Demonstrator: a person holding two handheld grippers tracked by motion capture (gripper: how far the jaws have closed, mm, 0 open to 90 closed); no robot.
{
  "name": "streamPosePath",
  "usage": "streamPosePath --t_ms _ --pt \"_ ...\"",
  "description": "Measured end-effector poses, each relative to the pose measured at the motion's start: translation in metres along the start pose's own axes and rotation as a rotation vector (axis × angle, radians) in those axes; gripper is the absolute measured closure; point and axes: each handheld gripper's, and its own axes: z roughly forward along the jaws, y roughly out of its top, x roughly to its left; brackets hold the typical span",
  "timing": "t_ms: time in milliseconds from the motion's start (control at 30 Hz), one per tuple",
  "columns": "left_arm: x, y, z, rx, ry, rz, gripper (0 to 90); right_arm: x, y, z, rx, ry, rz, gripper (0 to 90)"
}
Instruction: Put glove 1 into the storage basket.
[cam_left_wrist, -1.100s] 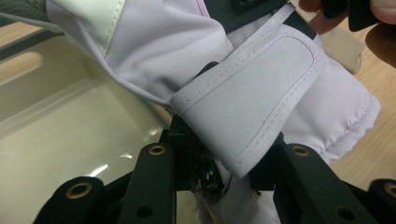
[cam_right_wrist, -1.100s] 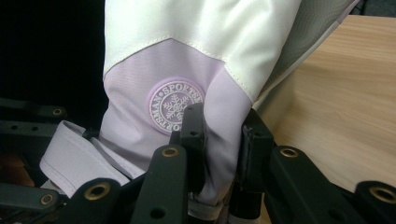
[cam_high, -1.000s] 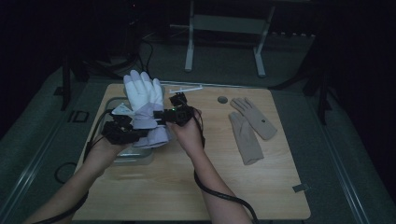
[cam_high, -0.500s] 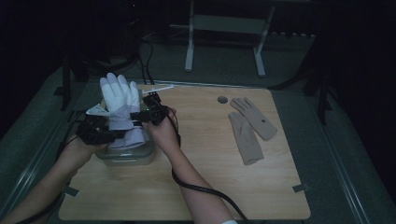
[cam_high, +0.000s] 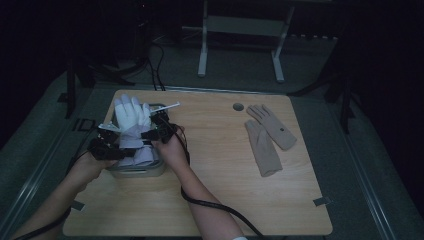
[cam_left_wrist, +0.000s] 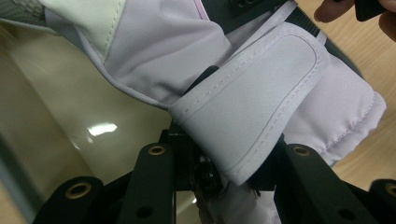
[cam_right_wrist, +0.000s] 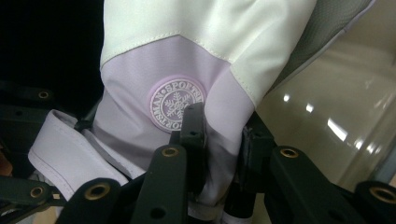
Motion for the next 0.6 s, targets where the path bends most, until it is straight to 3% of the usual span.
streamPosePath --t_ms 67,333,533,600 --pt "0.002 -0.002 0.006 0.03 -0.005 0.001 68.4 -0.002 -0.003 0.004 0.019 -0.005 0.001 74.9" --pt "0.002 0.002 0.016 0.073 -0.006 -0.004 68.4 -0.001 -0.003 0.007 0.078 -0.077 -0.046 73.8" --pt "0.002 0.003 0.026 0.124 -0.008 -0.015 67.6 -0.01 -0.009 0.014 0.12 -0.076 -0.013 73.4" --pt "0.003 0.002 0.027 0.13 -0.009 -0.025 63.6 -0.008 -0.009 0.015 0.123 -0.087 -0.02 73.3"
